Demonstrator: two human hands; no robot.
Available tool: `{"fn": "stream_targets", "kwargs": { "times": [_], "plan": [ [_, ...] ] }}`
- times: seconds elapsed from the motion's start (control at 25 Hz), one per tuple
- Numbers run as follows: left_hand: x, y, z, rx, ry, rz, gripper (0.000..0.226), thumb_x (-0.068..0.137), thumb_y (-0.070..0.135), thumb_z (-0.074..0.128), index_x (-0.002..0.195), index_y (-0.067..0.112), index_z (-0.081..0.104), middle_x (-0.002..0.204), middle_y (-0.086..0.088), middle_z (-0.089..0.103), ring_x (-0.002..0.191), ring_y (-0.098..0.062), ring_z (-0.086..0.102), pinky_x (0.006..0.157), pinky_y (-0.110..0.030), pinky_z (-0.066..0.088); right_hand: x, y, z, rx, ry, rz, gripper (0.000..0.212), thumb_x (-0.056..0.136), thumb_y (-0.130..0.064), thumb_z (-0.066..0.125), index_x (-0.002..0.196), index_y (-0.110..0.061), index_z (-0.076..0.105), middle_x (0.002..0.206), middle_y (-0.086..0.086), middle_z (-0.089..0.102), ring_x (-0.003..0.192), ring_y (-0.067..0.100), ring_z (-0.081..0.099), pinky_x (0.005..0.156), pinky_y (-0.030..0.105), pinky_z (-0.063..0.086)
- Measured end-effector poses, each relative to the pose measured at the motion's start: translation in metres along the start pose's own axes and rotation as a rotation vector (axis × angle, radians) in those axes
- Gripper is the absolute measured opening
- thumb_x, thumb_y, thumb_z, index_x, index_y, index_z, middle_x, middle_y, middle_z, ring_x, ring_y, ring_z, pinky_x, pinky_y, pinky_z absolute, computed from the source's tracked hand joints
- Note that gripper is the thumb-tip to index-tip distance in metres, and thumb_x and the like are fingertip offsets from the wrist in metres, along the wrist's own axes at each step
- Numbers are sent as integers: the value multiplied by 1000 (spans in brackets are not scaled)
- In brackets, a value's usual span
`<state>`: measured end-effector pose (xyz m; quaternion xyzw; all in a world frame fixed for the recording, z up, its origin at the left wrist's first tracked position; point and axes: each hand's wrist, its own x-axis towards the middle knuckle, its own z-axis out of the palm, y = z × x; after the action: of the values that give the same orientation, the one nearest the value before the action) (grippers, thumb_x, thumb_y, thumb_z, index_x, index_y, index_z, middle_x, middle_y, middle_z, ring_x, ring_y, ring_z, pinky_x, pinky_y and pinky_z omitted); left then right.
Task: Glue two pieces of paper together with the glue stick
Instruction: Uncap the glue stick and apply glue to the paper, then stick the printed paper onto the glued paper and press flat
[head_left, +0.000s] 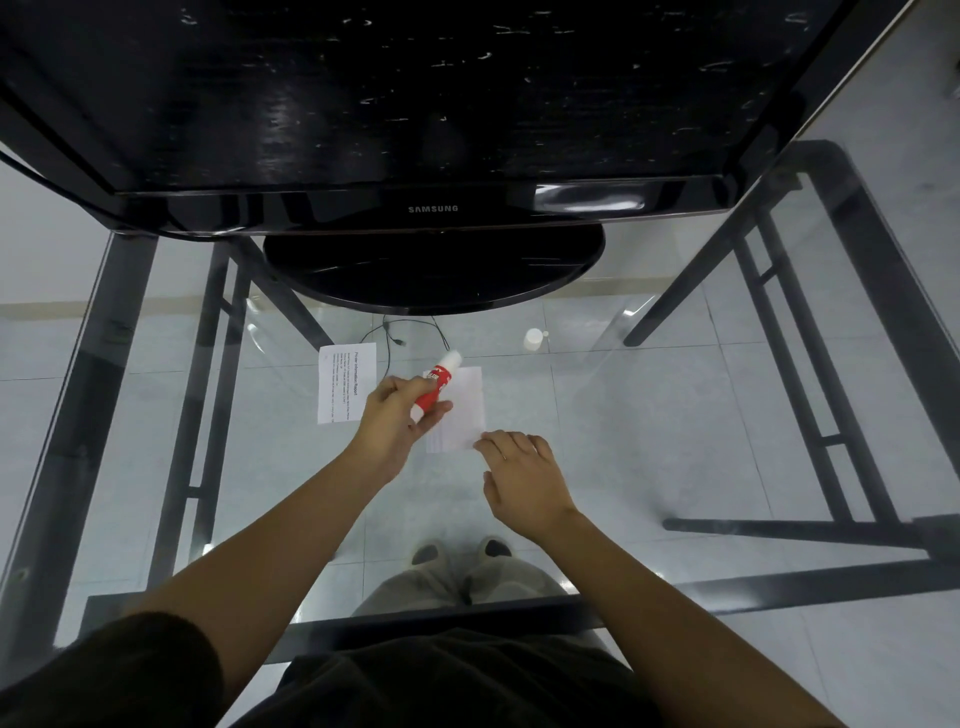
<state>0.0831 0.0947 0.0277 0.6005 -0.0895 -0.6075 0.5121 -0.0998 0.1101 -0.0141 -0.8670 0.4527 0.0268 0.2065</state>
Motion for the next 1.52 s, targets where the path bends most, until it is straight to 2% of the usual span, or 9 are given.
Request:
{"fn": "stream_targets", "kwargs": {
  "times": [0.12, 0.28, 0.4, 0.52, 0.6, 0.76, 1.08, 1.28, 1.52],
  "plan": [
    [-1, -3, 3, -20, -59, -97, 19, 81, 22, 67, 91, 14, 54, 93, -4, 68, 88, -19, 63, 71, -28, 47, 9, 4, -9, 85, -24, -14, 37, 90, -26, 51, 126, -19, 46, 133, 2, 48, 122, 21, 44, 105, 37, 32],
    [8, 11, 21, 391, -111, 119, 30, 77, 17, 72, 102, 24, 56, 99, 7, 66, 90, -6, 64, 73, -24, 43, 14, 11, -18, 239, -31, 30, 35, 90, -29, 52, 123, -20, 49, 129, 1, 52, 117, 19, 48, 102, 34, 37],
    [23, 26, 39, 667, -98, 302, 32, 72, 14, 75, 100, 20, 59, 97, 4, 66, 84, -5, 65, 72, -23, 49, 15, 21, -19, 252, 146, 107, 36, 92, -28, 49, 126, -16, 49, 131, 5, 52, 118, 23, 50, 101, 33, 39],
    [40, 32, 59, 844, -129, 435, 30, 72, 12, 76, 94, 17, 56, 94, 2, 64, 80, -5, 62, 68, -10, 43, 16, 38, -18, 98, 87, 274, 56, 96, -42, 34, 144, -17, 21, 155, 6, 20, 142, 26, 18, 115, 38, 14],
    [51, 33, 72, 915, -158, 510, 30, 72, 10, 75, 96, 14, 57, 91, 2, 62, 75, 0, 56, 59, 1, 38, 18, 50, -15, -18, 1, 336, 66, 94, -52, 21, 147, -17, 2, 158, 5, -3, 144, 24, -4, 114, 38, -1],
    [74, 34, 88, 989, -163, 561, 29, 72, 9, 74, 96, 9, 58, 91, -2, 63, 77, -10, 56, 58, 6, 34, 19, 57, -7, -42, -47, 364, 74, 89, -61, 11, 145, -17, -10, 157, 5, -13, 143, 25, -13, 112, 39, -6],
    [90, 32, 92, 1105, -218, 565, 32, 74, 12, 74, 102, 10, 57, 106, -6, 67, 84, -11, 57, 58, 0, 37, 21, 59, -3, -49, -50, 363, 75, 89, -61, 11, 145, -15, -11, 156, 6, -15, 142, 25, -15, 112, 39, -6],
    [80, 35, 80, 1100, -254, 534, 52, 76, 4, 71, 123, 9, 49, 125, -12, 58, 114, -21, 54, 96, -25, 41, 21, 57, -10, -34, -60, 365, 73, 92, -58, 18, 146, -15, -9, 157, 5, -13, 143, 24, -13, 114, 39, -3],
    [41, 22, -12, 1324, -61, 681, 46, 93, 10, 48, 138, 12, 36, 143, -13, 41, 129, -29, 41, 108, -40, 34, 22, 25, -16, 206, 171, 405, 59, 95, -39, 42, 143, -12, 22, 152, 9, 27, 139, 26, 26, 113, 37, 24]
  ]
}}
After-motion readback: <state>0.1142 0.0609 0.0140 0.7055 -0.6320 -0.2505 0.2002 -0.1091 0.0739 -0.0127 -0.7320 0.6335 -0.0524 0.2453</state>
